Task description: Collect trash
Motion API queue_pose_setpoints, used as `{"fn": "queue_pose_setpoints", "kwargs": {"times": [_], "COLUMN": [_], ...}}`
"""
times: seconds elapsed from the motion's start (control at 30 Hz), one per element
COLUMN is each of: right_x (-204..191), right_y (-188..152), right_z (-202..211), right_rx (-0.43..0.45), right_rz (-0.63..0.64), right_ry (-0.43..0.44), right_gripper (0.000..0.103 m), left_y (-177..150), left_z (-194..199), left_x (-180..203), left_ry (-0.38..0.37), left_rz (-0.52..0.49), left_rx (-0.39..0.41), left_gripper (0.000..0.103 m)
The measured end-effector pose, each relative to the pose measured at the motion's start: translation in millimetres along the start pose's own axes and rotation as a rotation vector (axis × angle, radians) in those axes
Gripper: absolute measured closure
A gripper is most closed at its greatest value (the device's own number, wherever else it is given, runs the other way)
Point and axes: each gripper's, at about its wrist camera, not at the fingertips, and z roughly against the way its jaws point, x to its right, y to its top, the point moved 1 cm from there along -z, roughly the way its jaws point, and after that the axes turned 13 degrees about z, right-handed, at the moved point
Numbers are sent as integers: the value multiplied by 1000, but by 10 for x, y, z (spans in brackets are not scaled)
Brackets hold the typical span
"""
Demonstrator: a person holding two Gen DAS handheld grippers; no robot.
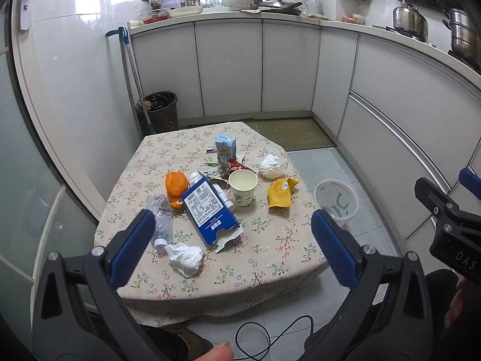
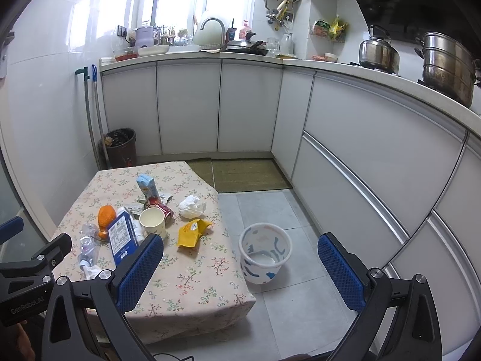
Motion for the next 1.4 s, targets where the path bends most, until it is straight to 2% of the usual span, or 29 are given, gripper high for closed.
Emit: {"fn": "queue_pose_setpoints", "kwargs": {"times": [0.97,1.4], "right_x": [-31,-17], "right_y": [3,213], "right_z": [-91,-409], "right_rx": [-1,-16], "right_rz": [6,45], "right_ry": [14,39], "right_gripper": [0,0], "left_y": [41,170], "left_z": [-79,-326], "left_x": [25,9], "left_ry": [16,16], "left_rz": [6,16], "left_rx": [1,-30], "left_gripper": [0,0]}}
